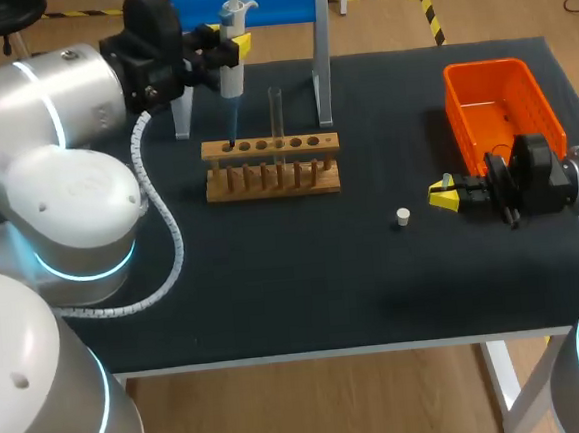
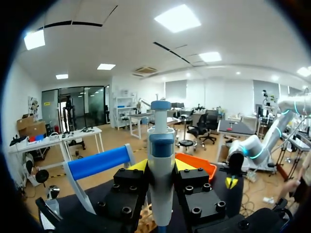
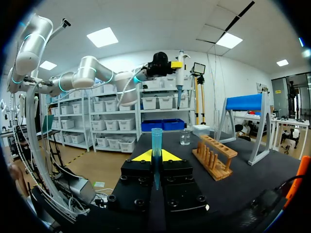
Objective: Invert the test tube, pick up the pipette, mount the tip to pipette, aspirate from beaker and dispense into the tube, eject the tip, return the pipette, and cap with the stopper.
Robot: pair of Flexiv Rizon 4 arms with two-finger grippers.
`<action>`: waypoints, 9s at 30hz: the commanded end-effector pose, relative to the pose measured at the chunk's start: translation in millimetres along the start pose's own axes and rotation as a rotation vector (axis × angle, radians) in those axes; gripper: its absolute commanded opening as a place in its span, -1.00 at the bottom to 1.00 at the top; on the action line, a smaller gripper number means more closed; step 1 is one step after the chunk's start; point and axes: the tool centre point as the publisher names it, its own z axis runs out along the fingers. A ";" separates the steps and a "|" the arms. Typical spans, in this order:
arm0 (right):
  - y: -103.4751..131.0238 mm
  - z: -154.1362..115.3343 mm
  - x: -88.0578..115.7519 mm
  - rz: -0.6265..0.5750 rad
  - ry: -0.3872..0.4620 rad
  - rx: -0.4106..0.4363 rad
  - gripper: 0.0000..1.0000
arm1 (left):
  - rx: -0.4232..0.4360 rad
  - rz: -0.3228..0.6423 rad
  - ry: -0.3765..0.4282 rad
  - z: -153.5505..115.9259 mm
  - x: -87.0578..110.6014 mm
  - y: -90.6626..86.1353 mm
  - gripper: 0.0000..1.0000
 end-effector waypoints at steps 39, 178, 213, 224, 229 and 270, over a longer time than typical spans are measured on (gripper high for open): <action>0.1 -0.5 0.7 0.000 -0.001 0.001 -1.00 | 0.155 0.167 0.456 -4.5 144.6 -59.0 -1.00; 38.3 135.1 -11.8 -0.109 0.076 0.001 -1.00 | 0.185 0.094 0.487 21.6 155.8 -76.1 -1.00; 44.5 149.0 -17.6 -0.118 0.076 -0.008 -1.00 | 0.185 0.088 0.483 20.9 155.8 -76.2 -1.00; 52.1 152.7 -20.6 -0.118 0.074 -0.019 -1.00 | 0.185 0.088 0.483 20.9 155.8 -76.2 -1.00; 53.9 153.1 -21.3 -0.100 0.071 -0.028 -1.00 | 0.185 0.088 0.483 20.9 155.8 -76.2 -1.00; 72.8 149.0 -16.7 -0.119 0.062 -0.011 -1.00 | 0.185 0.088 0.483 20.9 155.8 -76.2 -1.00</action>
